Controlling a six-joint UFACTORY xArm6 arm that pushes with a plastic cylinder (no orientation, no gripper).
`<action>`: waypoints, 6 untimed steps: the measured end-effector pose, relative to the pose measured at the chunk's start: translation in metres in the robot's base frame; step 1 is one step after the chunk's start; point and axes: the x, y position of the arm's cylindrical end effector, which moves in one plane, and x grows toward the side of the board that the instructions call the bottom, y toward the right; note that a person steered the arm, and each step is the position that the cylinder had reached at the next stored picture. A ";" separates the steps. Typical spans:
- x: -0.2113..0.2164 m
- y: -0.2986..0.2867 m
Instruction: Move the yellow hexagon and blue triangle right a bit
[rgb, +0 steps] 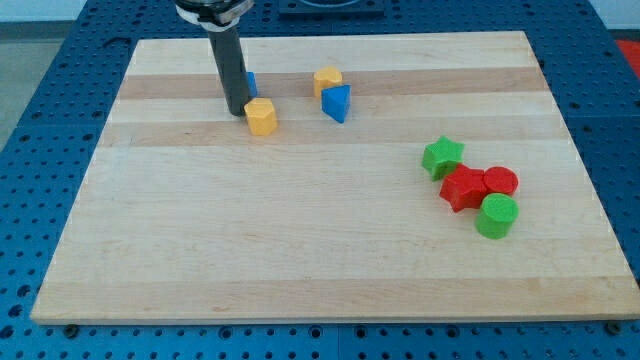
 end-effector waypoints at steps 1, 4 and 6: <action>0.001 -0.010; 0.023 -0.028; 0.030 0.004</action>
